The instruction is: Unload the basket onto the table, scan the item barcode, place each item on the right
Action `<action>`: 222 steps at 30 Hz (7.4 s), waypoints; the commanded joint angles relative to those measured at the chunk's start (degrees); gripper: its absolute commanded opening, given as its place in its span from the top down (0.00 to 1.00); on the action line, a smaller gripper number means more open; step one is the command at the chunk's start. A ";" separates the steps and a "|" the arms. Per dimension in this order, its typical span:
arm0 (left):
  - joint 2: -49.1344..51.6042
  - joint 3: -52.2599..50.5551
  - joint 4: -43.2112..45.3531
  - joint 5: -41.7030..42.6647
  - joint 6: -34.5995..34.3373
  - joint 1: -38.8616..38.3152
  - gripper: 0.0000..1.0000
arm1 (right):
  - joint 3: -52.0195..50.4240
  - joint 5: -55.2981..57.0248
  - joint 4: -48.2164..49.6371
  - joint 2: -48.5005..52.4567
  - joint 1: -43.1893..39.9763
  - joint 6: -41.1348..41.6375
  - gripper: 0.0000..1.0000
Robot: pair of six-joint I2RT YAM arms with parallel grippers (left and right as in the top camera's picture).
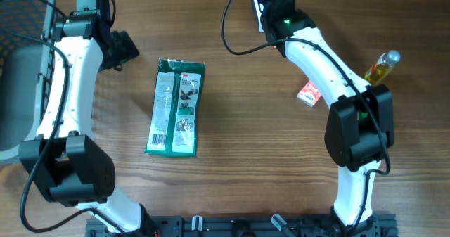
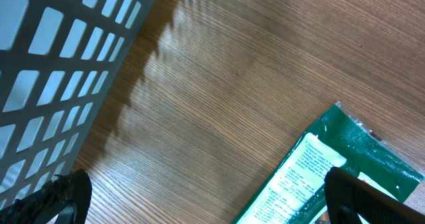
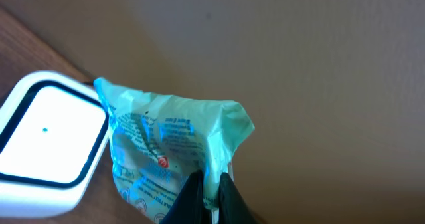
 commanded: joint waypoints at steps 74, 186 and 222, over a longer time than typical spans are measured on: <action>0.35 0.79 0.13 0.31 0.87 0.26 0.00 | -17.86 -30.60 -3.52 5.27 -12.81 54.82 0.86; 1.05 -38.86 28.83 20.24 -1.33 -17.88 0.92 | -33.07 -64.28 -28.30 -6.91 10.03 88.02 0.01; 1.05 -38.88 28.02 23.47 -2.58 -17.88 0.86 | -48.22 -69.02 12.50 -6.91 16.68 89.13 0.56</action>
